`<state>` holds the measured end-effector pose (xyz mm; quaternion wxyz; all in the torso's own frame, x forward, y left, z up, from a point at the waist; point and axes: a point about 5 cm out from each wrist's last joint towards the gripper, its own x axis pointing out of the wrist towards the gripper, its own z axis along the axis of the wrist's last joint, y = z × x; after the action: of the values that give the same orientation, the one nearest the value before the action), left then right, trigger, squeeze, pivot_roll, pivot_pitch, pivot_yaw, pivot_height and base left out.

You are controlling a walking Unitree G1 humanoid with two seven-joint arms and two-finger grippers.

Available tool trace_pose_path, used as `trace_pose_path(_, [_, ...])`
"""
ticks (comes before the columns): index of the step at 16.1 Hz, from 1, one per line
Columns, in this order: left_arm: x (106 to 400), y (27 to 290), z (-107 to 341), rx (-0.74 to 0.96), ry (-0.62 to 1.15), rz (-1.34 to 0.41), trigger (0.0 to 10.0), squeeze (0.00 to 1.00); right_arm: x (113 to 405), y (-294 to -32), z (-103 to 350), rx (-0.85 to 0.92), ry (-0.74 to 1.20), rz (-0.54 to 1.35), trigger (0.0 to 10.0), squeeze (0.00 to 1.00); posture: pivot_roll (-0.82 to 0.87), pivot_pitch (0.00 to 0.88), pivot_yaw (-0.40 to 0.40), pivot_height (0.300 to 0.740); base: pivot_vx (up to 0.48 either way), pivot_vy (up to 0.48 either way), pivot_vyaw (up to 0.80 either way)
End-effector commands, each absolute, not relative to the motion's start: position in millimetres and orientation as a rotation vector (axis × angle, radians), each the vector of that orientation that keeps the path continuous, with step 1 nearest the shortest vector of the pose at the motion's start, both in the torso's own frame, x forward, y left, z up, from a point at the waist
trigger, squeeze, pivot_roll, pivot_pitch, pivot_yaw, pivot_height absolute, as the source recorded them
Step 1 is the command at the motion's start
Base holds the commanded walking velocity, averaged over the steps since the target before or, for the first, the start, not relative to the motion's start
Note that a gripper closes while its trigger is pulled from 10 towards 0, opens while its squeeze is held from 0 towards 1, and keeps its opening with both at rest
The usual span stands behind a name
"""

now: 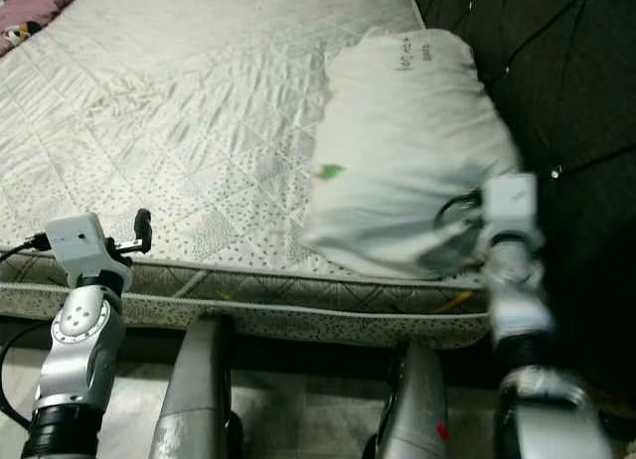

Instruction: Clean up the room

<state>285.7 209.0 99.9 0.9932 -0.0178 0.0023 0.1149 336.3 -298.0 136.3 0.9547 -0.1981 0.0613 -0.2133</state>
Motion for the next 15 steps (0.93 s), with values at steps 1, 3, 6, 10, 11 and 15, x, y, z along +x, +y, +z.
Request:
trace_pose_path(1, [284.1,212.8,99.9,-0.029,0.002,0.243,10.0,0.0,339.1,-317.7,165.3,-0.395,0.04,-0.538,0.0,0.0,0.08,0.0,0.008,0.491,0.0,0.0,0.0])
trace_pose_path(3, [282.1,213.2,97.2,-0.03,0.008,0.247,10.0,0.0,341.6,-328.8,176.2,-0.388,0.031,-0.579,0.0,0.0,0.08,0.0,0.006,0.491,0.0,0.0,0.0])
trace_pose_path(6, [284.4,211.2,97.5,-0.028,0.006,0.238,10.0,0.0,343.1,-321.2,161.5,-0.405,0.046,-0.539,0.0,0.0,0.08,0.0,0.008,0.491,0.0,0.0,0.0])
trace_pose_path(10, [288.0,212.1,99.8,-0.031,0.003,0.244,10.0,0.0,315.1,-285.4,92.6,-0.376,0.178,-0.403,0.0,0.0,0.09,0.0,-0.002,0.491,0.0,0.0,0.0])
trace_pose_path(11, [287.2,211.0,98.8,-0.032,0.004,0.244,10.0,0.0,308.3,-276.7,81.7,-0.38,0.185,-0.362,0.0,0.0,0.09,0.0,-0.003,0.491,0.0,0.0,0.0])
trace_pose_path(15, [286.4,207.7,96.5,-0.041,0.008,0.244,10.0,0.0,290.7,-262.2,72.3,-0.393,0.185,-0.278,0.0,0.0,0.08,0.0,-0.006,0.491,0.0,0.0,0.0])
